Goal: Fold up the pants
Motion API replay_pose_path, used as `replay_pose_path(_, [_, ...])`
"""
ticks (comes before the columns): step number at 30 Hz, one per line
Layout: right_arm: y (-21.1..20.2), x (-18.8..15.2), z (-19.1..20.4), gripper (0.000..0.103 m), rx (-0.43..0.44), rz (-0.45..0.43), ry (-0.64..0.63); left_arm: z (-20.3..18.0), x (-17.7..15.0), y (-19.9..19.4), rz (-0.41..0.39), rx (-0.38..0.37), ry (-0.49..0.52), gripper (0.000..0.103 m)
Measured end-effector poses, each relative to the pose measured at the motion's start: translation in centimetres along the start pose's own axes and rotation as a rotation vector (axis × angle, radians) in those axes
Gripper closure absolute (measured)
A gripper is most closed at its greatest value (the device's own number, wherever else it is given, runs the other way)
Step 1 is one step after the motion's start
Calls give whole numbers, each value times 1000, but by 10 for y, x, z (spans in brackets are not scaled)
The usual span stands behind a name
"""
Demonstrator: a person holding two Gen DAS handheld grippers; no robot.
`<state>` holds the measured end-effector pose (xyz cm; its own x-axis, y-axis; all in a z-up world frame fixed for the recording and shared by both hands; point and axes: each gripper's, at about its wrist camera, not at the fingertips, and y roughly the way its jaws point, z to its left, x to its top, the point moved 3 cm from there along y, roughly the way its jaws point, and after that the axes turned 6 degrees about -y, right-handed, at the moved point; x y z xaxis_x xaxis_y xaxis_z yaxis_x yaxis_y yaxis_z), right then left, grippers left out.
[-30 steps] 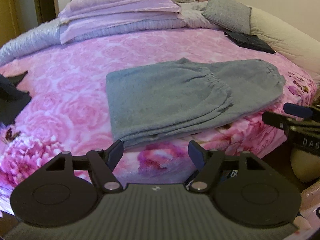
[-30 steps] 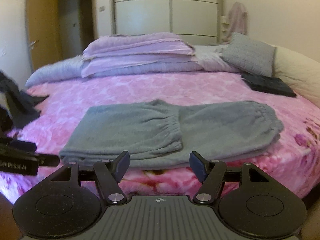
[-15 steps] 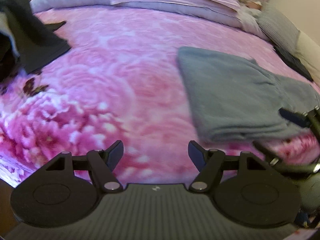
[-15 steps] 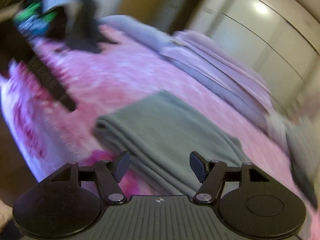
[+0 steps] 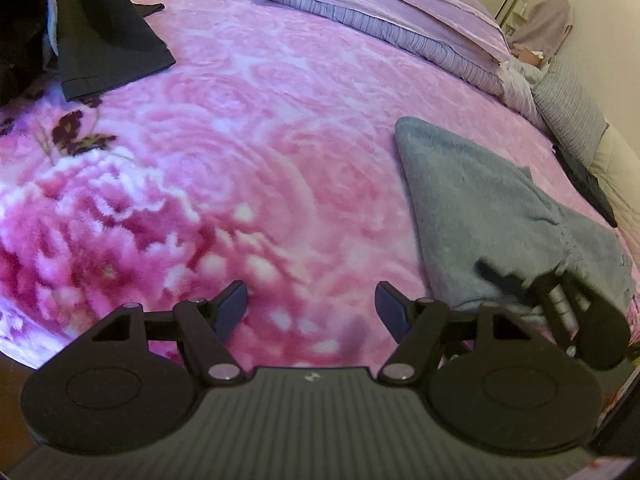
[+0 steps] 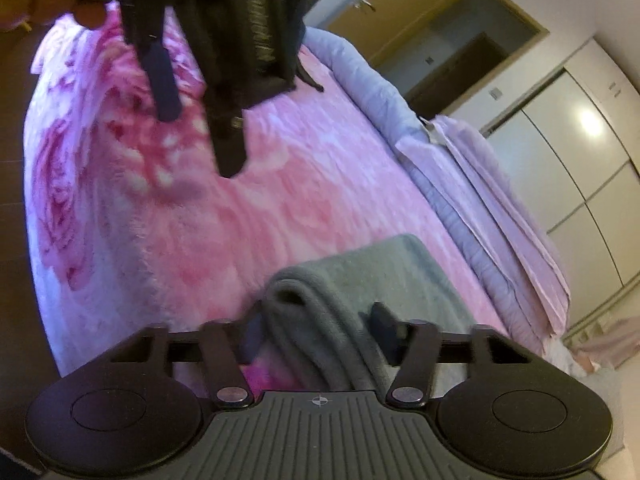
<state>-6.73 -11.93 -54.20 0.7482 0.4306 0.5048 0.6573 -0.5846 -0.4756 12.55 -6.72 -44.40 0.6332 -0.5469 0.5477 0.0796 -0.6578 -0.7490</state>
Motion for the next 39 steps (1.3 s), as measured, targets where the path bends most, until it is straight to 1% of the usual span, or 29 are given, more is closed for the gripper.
replay_pose_path(1, [-1, -1, -2, 82, -20, -10, 22, 0, 1, 0, -3, -4, -8, 36])
replay_pose_path(3, [-8, -2, -19, 85, -52, -42, 121, -1, 5, -1, -12, -14, -28, 37])
replay_pose_path(5, [-20, -2, -47, 86, -76, -78, 280, -6, 10, -3, -29, -27, -31, 37])
replay_pose_path(6, [-27, -5, -65, 86, -80, -92, 380, -10, 14, -5, -39, -34, -28, 37])
replay_pose_path(8, [-41, -15, -104, 86, -93, -126, 593, -23, 22, -7, -64, -55, -12, 37])
replay_pose_path(11, [-69, -42, -164, 87, -152, -187, 865, -51, 34, -7, -94, -103, 22, 37])
replay_pose_path(13, [-91, -67, -202, 87, -201, -221, 1000, -77, 44, -5, -110, -147, 59, 37])
replay_pose_path(15, [-112, -97, -234, 87, -236, -253, 1127, -111, 52, 0, -122, -203, 106, 37])
replay_pose_path(17, [-134, -135, -266, 87, -280, -282, 1242, -148, 58, 6, -133, -267, 159, 37])
replay_pose_path(19, [-160, -176, -289, 87, -347, -304, 1331, -186, 59, 13, -133, -333, 212, 37])
replay_pose_path(22, [-192, -243, -313, 87, -471, -295, 1443, -241, 53, 33, -105, -423, 280, 37])
replay_pose_path(24, [-204, -293, -317, 87, -543, -249, 1555, -274, 42, 51, -72, -464, 325, 37])
replay_pose_path(25, [-210, -324, -315, 86, -568, -216, 1630, -288, 35, 61, -51, -471, 345, 37])
replay_pose_path(26, [-208, -352, -311, 86, -573, -171, 1690, -301, 27, 72, -23, -478, 362, 37])
replay_pose_path(27, [-204, -382, -306, 86, -568, -93, 1769, -312, 20, 83, 7, -484, 372, 37])
replay_pose_path(28, [-195, -413, -298, 86, -540, -9, 1883, -321, 12, 92, 34, -485, 378, 38])
replay_pose_path(29, [-189, -438, -289, 86, -493, -6, 1987, -330, 5, 100, 55, -484, 388, 38])
replay_pose_path(30, [-192, -450, -283, 86, -478, -61, 2042, -336, -2, 105, 66, -481, 397, 38])
replay_pose_path(31, [-196, -454, -281, 86, -460, -108, 2056, -341, -7, 109, 76, -475, 403, 39])
replay_pose_path(32, [-199, -452, -285, 86, -453, -122, 2032, -343, -11, 113, 85, -468, 409, 39])
replay_pose_path(33, [-205, -448, -287, 86, -449, -137, 2007, -345, -13, 116, 89, -462, 411, 39])
replay_pose_path(35, [-214, -431, -285, 86, -444, -219, 1984, -348, -16, 117, 88, -448, 411, 40])
replay_pose_path(36, [-224, -430, -281, 86, -441, -239, 1975, -348, -14, 116, 80, -446, 409, 40])
replay_pose_path(37, [-213, -426, -280, 86, -441, -221, 1980, -348, -13, 117, 71, -443, 407, 40])
replay_pose_path(38, [-207, -430, -274, 86, -432, -163, 2000, -349, -13, 117, 68, -436, 407, 40])
replay_pose_path(39, [-196, -440, -267, 86, -420, -81, 2023, -350, -13, 119, 70, -426, 405, 40])
